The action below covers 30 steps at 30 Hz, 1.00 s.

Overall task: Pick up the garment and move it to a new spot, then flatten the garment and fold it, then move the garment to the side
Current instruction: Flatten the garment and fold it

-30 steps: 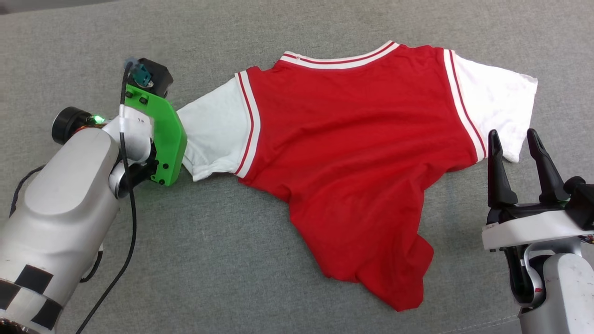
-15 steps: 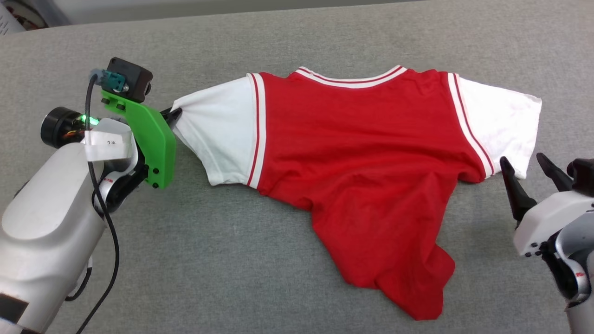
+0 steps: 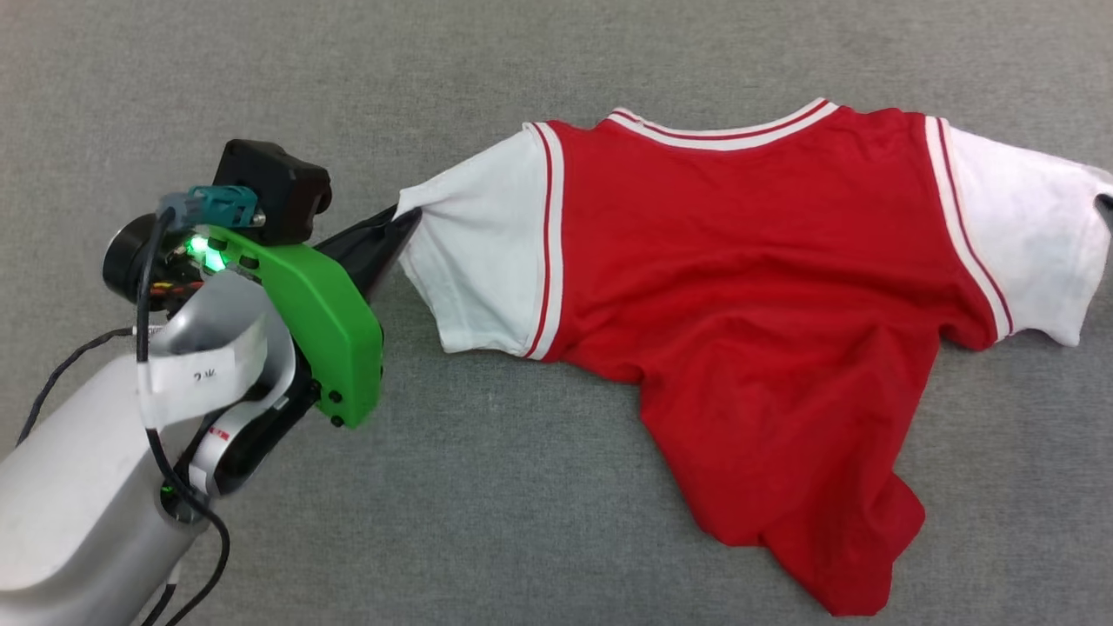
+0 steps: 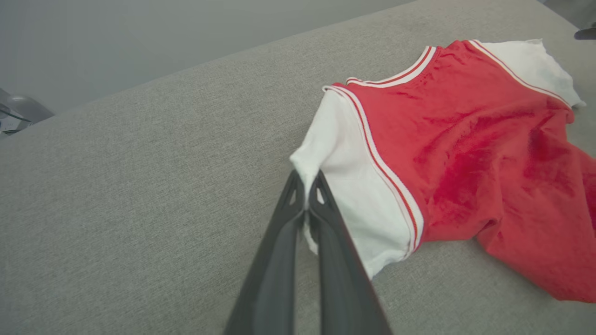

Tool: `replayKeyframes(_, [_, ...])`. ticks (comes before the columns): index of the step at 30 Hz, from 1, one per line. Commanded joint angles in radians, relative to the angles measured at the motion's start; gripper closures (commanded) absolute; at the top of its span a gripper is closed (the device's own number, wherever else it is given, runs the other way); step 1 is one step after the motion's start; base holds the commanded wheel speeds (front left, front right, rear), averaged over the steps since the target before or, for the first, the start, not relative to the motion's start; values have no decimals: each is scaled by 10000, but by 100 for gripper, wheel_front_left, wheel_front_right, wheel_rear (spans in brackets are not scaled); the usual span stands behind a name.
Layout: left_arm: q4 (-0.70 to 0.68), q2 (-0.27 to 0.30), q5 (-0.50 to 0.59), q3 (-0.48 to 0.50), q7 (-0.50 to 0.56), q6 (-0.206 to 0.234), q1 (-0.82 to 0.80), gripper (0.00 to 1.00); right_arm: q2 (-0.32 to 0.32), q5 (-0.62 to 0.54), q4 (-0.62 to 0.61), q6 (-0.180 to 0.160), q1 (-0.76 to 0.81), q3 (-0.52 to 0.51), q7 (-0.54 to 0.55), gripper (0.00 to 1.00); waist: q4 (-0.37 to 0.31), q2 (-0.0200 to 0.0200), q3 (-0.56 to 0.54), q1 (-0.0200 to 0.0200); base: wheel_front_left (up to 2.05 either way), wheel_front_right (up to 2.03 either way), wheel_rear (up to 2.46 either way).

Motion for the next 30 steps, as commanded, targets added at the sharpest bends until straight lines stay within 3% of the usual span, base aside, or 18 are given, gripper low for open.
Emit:
replayKeyframes(1, [-316, 114, 99, -11, 65, 143, 184, 100, -114, -78, 269, -9, -368, -62, 154, 0, 496, 120, 564, -1, 0, 0, 0])
replayKeyframes(8, [-1391, 207, 399, -115, 264, 404, 137, 100, -511, -639, 1740, -9, -1359, -98, 390, 0, 900, 120, 1133, -1, 0, 0, 0])
replayKeyframes(17, [-1533, 44, 530, -295, 255, 378, 11, 100, -644, -868, 3216, -9, -1594, 195, -84, 0, 1104, 120, 1373, -1, 0, 0, 0])
replayKeyframes(18, [-1493, 35, 526, -302, 237, 365, 11, 100, -651, -819, 3351, -9, -1547, 319, -43, 44, 1113, 120, 1365, -1, 0, 0, 0])
replayKeyframes(19, [-1458, 29, 521, -303, 220, 358, 12, 100, -654, -753, 3431, -9, -1505, 433, -14, 77, 1115, 120, 1354, -1, 0, 0, 0])
replayKeyframes(20, [-1410, 25, 515, -305, 197, 347, 17, 100, -650, -628, 3549, -9, -1461, 520, 37, 100, 1114, 120, 1329, -1, 0, 0, 0])
replayKeyframes(25, [-1157, -19, 459, -309, 85, 309, 56, 100, -780, -426, 3794, -9, -1379, 758, -297, 100, 1068, 120, 1070, -1, 0, 0, 0])
replayKeyframes(30, [-685, -63, 560, -252, -256, 336, 122, 100, -890, -325, 3711, -9, -1502, 859, -1397, 100, 939, 120, 543, -1, 0, 0, 0])
